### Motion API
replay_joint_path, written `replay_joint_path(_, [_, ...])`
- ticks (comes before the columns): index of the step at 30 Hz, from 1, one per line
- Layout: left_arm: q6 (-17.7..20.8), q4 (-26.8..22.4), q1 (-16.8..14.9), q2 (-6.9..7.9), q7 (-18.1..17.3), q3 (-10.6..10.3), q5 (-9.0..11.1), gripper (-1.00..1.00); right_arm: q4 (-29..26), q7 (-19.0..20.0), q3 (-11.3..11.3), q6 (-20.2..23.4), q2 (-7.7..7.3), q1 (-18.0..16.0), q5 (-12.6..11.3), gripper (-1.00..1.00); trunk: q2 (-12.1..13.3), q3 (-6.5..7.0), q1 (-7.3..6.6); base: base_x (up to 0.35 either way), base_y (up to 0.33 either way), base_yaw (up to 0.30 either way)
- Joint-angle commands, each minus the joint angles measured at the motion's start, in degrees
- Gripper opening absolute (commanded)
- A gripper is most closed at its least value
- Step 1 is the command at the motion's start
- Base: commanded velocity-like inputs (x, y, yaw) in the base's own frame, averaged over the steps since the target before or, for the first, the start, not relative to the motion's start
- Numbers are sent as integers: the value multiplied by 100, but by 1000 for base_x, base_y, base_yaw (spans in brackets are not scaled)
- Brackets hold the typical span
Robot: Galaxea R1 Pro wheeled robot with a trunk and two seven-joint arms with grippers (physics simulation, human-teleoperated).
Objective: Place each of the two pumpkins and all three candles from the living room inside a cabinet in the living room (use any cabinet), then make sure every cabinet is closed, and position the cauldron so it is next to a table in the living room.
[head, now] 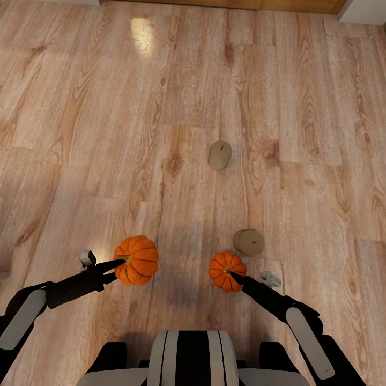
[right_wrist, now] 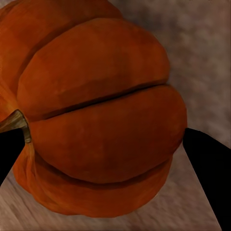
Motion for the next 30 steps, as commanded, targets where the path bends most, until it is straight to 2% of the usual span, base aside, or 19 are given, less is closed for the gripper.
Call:
replay_joint_path(1, [16,2,-5,-1,-10,0,-12,-100,44,-23,0,20,-2,1,61,-100,-1,-2,1,0,0,0])
replay_joint_path(18, [16,2,-5,2,-10,8,-12,-100,44,-23,3,25,-4,1,52,-100,-1,-2,1,0,0,0])
replay_joint_path(21, [16,2,-5,2,-10,10,-12,-100,44,-23,4,28,-4,1,48,-100,3,64,-7,0,0,0])
replay_joint_path(30, [16,2,-5,2,-10,33,-12,-100,69,-23,4,41,-4,1,45,-100,3,64,-7,0,0,0])
